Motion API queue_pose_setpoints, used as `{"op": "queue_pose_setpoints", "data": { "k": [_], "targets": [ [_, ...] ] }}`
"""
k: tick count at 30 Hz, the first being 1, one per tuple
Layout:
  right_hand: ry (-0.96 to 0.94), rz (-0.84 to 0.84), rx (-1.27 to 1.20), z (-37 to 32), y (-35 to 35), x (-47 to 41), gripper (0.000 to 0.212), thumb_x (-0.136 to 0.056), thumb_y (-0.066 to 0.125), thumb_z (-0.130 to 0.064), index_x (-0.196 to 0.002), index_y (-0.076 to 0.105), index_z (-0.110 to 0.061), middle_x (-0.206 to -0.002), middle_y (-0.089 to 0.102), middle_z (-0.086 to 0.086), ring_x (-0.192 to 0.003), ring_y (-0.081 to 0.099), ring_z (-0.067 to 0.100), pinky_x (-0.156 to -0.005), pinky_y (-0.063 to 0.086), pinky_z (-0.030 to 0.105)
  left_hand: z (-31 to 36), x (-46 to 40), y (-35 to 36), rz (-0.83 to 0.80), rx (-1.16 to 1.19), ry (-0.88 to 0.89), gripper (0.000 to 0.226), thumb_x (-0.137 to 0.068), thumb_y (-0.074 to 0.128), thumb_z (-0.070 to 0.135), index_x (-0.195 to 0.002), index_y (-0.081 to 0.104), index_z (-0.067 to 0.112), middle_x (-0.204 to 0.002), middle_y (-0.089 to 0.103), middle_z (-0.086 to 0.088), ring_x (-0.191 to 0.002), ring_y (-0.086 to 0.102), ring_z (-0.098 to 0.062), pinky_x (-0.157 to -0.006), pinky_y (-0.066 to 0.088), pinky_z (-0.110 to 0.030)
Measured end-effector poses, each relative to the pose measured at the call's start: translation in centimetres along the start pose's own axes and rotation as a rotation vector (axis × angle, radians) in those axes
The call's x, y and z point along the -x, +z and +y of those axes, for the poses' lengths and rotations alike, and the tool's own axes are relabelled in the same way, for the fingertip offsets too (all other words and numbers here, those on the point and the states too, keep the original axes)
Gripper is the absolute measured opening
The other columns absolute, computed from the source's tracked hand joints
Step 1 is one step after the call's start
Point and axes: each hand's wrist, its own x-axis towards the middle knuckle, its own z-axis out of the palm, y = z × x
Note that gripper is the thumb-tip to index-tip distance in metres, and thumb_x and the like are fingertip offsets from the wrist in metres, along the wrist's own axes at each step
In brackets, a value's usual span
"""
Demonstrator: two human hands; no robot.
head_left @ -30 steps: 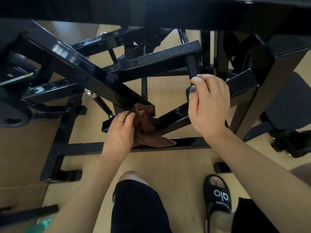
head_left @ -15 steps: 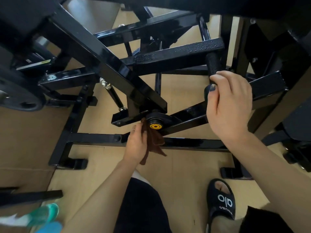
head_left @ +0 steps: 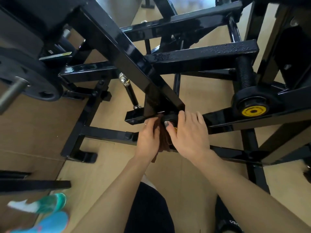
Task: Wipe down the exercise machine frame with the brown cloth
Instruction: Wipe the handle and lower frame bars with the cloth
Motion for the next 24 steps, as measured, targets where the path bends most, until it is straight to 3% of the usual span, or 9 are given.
{"op": "queue_pose_setpoints", "data": {
  "k": [3, 6, 12, 20, 24],
  "targets": [
    [0.034, 0.045, 0.04, -0.6, 0.9, -0.4, 0.08, -0.101, 0.005, -0.069, -0.112, 0.057, -0.008, -0.103, 0.069, 0.011, -0.102, 0.066, 0.031, -0.113, 0.039, 0.05, -0.7, 0.5, 1.6, -0.049, 0.028, -0.004, 0.031, -0.107, 0.049, 0.01, -0.137, 0.057, 0.017, -0.13, 0.057, 0.005, -0.11, 0.056, 0.005, -0.093, 0.049, -0.013],
    [0.057, 0.1, 0.033, -1.0, 0.9, -0.6, 0.072, -0.102, 0.014, -0.066, -0.099, 0.058, -0.009, -0.092, 0.068, 0.011, -0.093, 0.067, 0.032, -0.108, 0.042, 0.051, -1.3, 0.6, 2.2, -0.059, 0.03, 0.001, 0.039, -0.107, 0.048, 0.009, -0.144, 0.053, 0.02, -0.14, 0.055, 0.001, -0.122, 0.053, -0.012, -0.102, 0.04, -0.013],
    [0.055, 0.025, 0.021, -1.1, 0.1, -0.7, 0.066, -0.1, 0.023, -0.069, -0.098, 0.056, -0.012, -0.091, 0.067, 0.008, -0.092, 0.065, 0.03, -0.105, 0.043, 0.049, -1.7, 1.0, 2.5, -0.068, 0.001, -0.017, 0.04, -0.108, 0.045, 0.01, -0.145, 0.048, 0.026, -0.144, 0.047, 0.009, -0.114, 0.051, -0.008, -0.093, 0.041, -0.014],
    [0.008, 0.039, -0.043, -0.2, -0.1, -1.1, 0.062, -0.099, 0.027, -0.072, -0.101, 0.056, -0.018, -0.096, 0.065, 0.001, -0.098, 0.063, 0.024, -0.104, 0.042, 0.044, -0.6, 1.0, 2.0, -0.101, -0.071, -0.072, 0.038, -0.107, 0.044, 0.01, -0.144, 0.05, 0.02, -0.139, 0.051, 0.001, -0.121, 0.053, -0.019, -0.1, 0.044, -0.026],
    [-0.01, 0.063, -0.069, 0.1, 0.4, -1.1, 0.064, -0.101, 0.029, -0.07, -0.106, 0.06, -0.015, -0.099, 0.068, 0.004, -0.099, 0.065, 0.025, -0.105, 0.043, 0.045, -0.2, 0.8, 1.9, -0.079, -0.105, -0.099, 0.041, -0.107, 0.046, 0.009, -0.146, 0.049, 0.022, -0.137, 0.052, 0.001, -0.118, 0.052, -0.013, -0.097, 0.039, -0.018]
  ]
}}
